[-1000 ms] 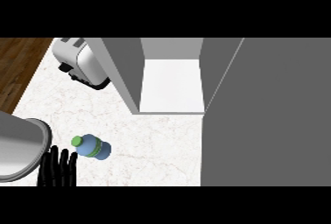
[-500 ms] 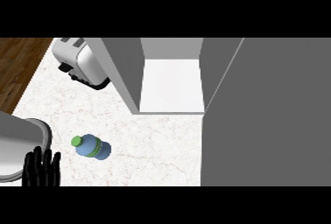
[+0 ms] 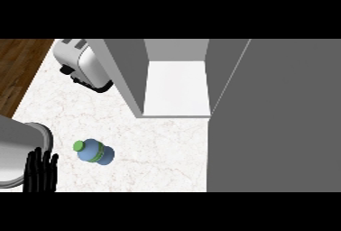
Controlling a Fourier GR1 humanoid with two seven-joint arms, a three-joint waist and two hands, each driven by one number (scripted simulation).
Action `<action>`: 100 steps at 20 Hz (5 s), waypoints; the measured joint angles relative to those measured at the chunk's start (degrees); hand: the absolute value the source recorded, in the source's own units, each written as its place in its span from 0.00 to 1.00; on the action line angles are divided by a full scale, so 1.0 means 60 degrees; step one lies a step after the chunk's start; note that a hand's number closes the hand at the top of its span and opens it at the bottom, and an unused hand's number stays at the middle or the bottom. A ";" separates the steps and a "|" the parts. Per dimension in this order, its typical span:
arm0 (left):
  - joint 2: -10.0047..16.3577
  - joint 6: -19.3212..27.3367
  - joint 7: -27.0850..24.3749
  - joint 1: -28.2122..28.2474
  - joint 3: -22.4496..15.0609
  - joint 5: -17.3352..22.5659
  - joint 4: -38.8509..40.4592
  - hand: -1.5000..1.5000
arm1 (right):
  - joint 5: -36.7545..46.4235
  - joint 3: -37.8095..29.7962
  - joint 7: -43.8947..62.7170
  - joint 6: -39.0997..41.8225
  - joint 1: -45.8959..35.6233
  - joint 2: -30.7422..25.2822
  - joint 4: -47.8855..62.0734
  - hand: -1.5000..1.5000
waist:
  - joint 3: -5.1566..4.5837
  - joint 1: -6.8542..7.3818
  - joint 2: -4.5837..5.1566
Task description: Pick up the bottled water, place it into the cabinet and close the cabinet
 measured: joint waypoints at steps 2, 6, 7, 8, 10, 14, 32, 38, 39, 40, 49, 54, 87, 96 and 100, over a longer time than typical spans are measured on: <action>0.0006 -0.0238 -0.0108 -0.0240 0.0260 0.0163 0.0482 0.00 | -0.0103 0.0003 -0.0041 0.0045 0.0145 -0.0027 -0.0109 0.00 | 0.0001 -0.0007 0.0001; 0.0053 -0.0885 -0.0345 -0.0898 0.0963 0.0692 0.1781 0.00 | -0.0362 -0.0096 0.0049 0.0100 0.0269 -0.0158 -0.0309 0.00 | 0.0000 -0.0020 0.0006; 0.0059 -0.1028 -0.0399 -0.1031 0.1116 0.0787 0.2049 0.00 | -0.0278 -0.0060 -0.0072 0.0146 0.0331 -0.0149 -0.0238 0.00 | -0.0002 -0.0022 0.0006; 0.0053 -0.1190 -0.0462 -0.1067 0.1250 0.0916 0.2270 0.00 | -0.0314 -0.0072 0.0043 0.0066 0.0261 -0.0135 -0.0313 0.00 | 0.0000 -0.0015 0.0007; 0.0000 -0.1455 -0.0617 -0.1243 0.1540 0.1150 0.2850 0.00 | -0.0233 -0.0020 -0.0169 0.0192 0.0353 -0.0154 -0.0226 0.00 | -0.0002 -0.0020 0.0005; -0.0110 -0.2019 -0.0944 -0.1808 0.1984 0.1490 0.4120 0.00 | -0.0114 0.0095 -0.0662 0.0389 0.0598 -0.0164 0.0069 0.00 | 0.0000 -0.0035 0.0006; -0.0435 -0.4339 -0.3051 -0.4732 0.3407 0.1910 0.9957 0.00 | -0.0277 -0.0153 -0.0845 0.0538 0.0733 -0.0365 0.0047 0.00 | -0.0003 -0.0061 0.0013; -0.0457 -0.4922 -0.3661 -0.5425 0.3708 0.1946 1.1160 0.00 | -0.0271 -0.0093 -0.0537 0.0306 0.0312 -0.0234 0.0234 0.00 | 0.0029 -0.0034 0.0000; -0.0455 -0.5118 -0.3805 -0.5505 0.3761 0.1977 1.1361 0.00 | -0.0305 -0.0101 -0.0492 0.0266 0.0259 -0.0217 0.0248 0.00 | 0.0049 -0.0028 -0.0011; -0.0453 -0.5298 -0.3971 -0.5550 0.3795 0.1987 1.1515 0.00 | -0.0227 -0.0090 -0.0669 0.0343 0.0324 -0.0220 0.0384 0.00 | 0.0072 -0.0030 -0.0025; -0.0436 -0.6372 -0.4200 -0.6016 0.3960 0.2164 1.2354 0.00 | -0.0231 0.0038 -0.0498 0.0247 0.0170 -0.0179 0.0401 0.00 | 0.0188 -0.0002 -0.0054; -0.0355 -0.6888 -0.4205 -0.6096 0.3963 0.2182 1.2549 0.00 | -0.0145 0.0183 -0.0574 0.0270 0.0340 -0.0170 0.0386 0.00 | 0.0202 -0.0014 -0.0057; -0.0414 -0.8704 -0.3483 -0.6748 0.3715 0.2238 1.2605 1.00 | -0.0090 0.0156 -0.0746 0.0171 0.0058 -0.0302 0.0825 0.00 | 0.0014 -0.0013 -0.0003; -0.0506 -0.8796 -0.2093 -0.5979 0.3524 0.2791 1.0663 1.00 | -0.0212 0.0208 -0.0588 0.0157 0.0162 -0.0419 0.0546 0.00 | 0.0008 0.0019 -0.0009; -0.0751 -0.8286 -0.1382 -0.5430 0.3142 0.2776 0.9200 1.00 | -0.0201 0.0213 -0.0718 0.0206 0.0078 -0.0428 0.0774 0.00 | 0.0008 0.0026 -0.0011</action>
